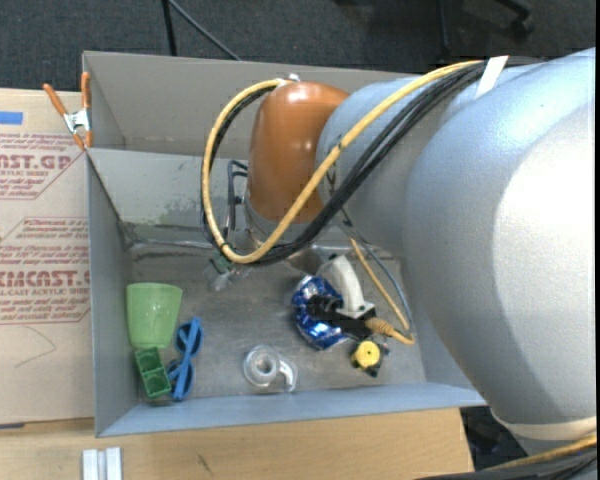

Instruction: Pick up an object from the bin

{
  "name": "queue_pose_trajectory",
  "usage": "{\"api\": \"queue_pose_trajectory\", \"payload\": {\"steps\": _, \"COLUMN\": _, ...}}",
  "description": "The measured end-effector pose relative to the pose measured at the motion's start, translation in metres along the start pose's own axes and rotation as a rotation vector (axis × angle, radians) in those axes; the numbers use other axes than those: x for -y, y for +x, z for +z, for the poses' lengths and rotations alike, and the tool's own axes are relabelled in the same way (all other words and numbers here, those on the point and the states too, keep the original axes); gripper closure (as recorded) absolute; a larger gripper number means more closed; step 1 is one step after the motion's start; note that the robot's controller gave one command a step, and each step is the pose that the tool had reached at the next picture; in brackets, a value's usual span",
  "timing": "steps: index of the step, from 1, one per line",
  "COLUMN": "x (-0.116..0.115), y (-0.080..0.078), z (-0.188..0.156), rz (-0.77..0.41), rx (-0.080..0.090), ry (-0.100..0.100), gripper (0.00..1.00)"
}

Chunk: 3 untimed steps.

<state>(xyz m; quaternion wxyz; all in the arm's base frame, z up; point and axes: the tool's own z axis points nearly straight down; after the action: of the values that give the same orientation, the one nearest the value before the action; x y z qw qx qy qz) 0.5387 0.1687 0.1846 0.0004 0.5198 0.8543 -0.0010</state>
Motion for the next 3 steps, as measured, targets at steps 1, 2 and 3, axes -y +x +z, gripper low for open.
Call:
{"api": "queue_pose_trajectory", "payload": {"steps": 1, "x": 0.000, "y": 0.000, "z": 0.000, "rz": 0.000, "rx": 0.000, "ry": 0.000, "gripper": 1.00}}
{"api": "queue_pose_trajectory", "payload": {"steps": 2, "x": -0.020, "y": -0.076, "z": 0.014, "rz": -0.143, "rx": 0.003, "ry": 0.000, "gripper": 1.00}}
{"api": "queue_pose_trajectory", "payload": {"steps": 3, "x": -0.009, "y": -0.076, "z": 0.023, "rz": -0.646, "rx": 0.000, "ry": -0.002, "gripper": 1.00}}
